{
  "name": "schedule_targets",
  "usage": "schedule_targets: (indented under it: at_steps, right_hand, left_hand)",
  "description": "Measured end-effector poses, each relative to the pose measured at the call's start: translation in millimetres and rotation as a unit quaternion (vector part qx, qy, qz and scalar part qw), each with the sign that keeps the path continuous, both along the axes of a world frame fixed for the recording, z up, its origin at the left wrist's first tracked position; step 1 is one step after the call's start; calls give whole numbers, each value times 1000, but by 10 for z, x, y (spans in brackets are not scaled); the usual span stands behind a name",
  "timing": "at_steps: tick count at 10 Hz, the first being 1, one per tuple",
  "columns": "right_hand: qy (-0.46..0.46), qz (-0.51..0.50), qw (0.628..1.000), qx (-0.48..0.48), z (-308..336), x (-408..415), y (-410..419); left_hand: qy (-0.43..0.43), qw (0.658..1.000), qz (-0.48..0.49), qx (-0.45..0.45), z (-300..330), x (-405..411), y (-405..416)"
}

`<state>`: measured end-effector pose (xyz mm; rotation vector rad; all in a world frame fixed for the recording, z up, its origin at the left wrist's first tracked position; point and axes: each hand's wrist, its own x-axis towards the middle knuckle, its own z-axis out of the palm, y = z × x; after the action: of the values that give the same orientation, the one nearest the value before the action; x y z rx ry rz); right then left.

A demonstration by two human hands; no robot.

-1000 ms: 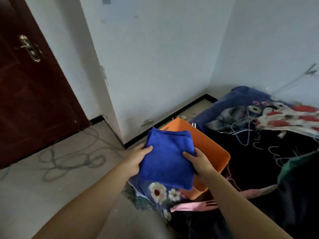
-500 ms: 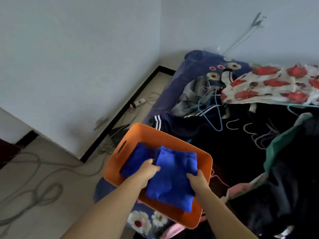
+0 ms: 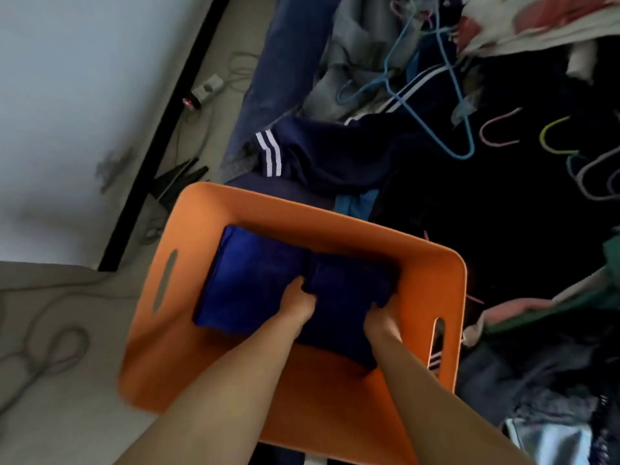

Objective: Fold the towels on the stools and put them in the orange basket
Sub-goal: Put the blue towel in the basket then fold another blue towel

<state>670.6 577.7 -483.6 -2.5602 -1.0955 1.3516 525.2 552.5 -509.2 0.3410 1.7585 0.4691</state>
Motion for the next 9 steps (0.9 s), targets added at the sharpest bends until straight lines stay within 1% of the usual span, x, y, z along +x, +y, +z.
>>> schedule_targets:
  at_steps: [1, 2, 3, 4, 5, 6, 7, 8, 9]
  right_hand:
    - [-36, 7, 999, -22, -434, 5, 48]
    - [-50, 1, 997, -52, -509, 16, 10]
    - [-20, 55, 997, -51, -374, 7, 36]
    - [-8, 20, 996, -88, -4, -28, 122]
    - [-30, 134, 984, -114, 459, -28, 214]
    - [-33, 243, 967, -65, 897, -24, 329]
    - [-33, 342, 939, -20, 1302, -88, 420]
    - [-45, 424, 903, 56, 1776, -223, 374]
    - [-65, 501, 849, 154, 2252, -308, 157]
  left_hand:
    - [56, 998, -32, -6, -123, 2, -11]
    - [104, 991, -88, -9, -124, -9, -38]
    - [123, 985, -122, -18, -24, -61, -57]
    - [127, 982, -136, -26, 215, -193, -56]
    - [126, 984, -125, -1, 550, -347, -52]
    - [135, 985, -102, 39, 957, -475, -17]
    - [182, 974, -102, 93, 1415, -520, -27]
    - [253, 950, -102, 152, 1889, -491, -181]
    - [333, 918, -119, 177, 2319, -380, -472]
